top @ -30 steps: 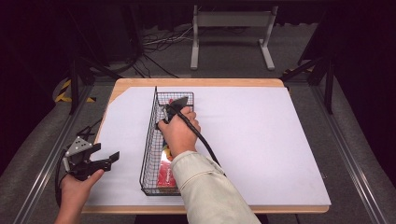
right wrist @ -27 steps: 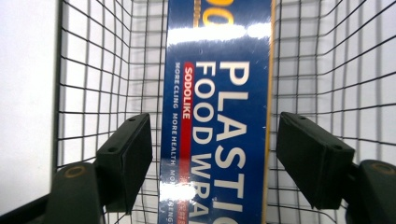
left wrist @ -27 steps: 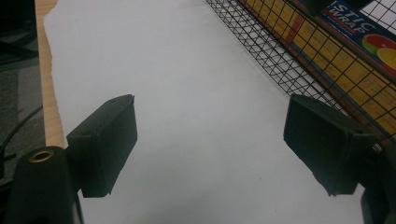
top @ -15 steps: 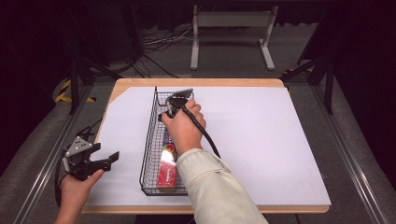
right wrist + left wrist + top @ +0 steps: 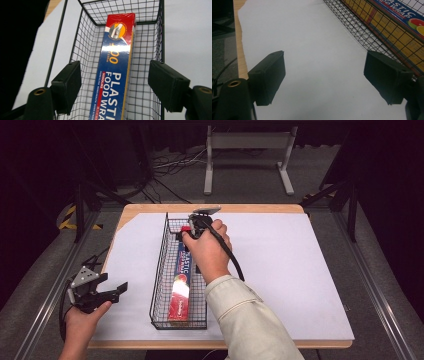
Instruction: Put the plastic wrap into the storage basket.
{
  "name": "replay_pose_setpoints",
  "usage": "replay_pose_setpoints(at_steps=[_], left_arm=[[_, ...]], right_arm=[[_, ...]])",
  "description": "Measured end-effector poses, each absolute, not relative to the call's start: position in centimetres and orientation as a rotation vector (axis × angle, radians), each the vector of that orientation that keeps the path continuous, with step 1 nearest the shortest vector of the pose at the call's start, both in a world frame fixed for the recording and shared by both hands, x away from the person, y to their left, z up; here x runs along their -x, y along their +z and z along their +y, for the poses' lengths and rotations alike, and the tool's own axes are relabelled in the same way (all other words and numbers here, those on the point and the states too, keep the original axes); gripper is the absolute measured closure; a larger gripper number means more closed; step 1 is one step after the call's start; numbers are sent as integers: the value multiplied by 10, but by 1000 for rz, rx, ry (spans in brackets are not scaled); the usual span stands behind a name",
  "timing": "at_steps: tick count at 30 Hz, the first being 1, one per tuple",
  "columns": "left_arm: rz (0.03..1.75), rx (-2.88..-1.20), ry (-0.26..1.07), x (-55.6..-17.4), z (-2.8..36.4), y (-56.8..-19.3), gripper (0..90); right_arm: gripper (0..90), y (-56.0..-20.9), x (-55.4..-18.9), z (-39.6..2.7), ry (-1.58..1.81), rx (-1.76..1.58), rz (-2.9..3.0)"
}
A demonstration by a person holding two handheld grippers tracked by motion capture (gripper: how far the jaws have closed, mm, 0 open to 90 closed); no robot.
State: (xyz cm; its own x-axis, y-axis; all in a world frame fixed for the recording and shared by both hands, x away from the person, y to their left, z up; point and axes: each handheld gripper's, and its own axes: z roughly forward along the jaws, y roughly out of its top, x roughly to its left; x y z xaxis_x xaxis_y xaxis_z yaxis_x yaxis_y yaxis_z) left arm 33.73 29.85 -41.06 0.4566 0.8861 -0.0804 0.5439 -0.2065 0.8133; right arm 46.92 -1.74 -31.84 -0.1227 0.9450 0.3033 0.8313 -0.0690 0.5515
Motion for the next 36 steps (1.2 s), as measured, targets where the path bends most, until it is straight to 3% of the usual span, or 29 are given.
replay_pose_setpoints(at_steps=[15, 36], left_arm=[[1208, -1878, 518, -337, 302, -409, 181], [1214, -1874, 511, -338, 302, -409, 181]], right_arm=[[263, -299, -456, -37, 1080, -1812, 2108], [250, -282, -425, -102, 1090, -1551, 2199]])
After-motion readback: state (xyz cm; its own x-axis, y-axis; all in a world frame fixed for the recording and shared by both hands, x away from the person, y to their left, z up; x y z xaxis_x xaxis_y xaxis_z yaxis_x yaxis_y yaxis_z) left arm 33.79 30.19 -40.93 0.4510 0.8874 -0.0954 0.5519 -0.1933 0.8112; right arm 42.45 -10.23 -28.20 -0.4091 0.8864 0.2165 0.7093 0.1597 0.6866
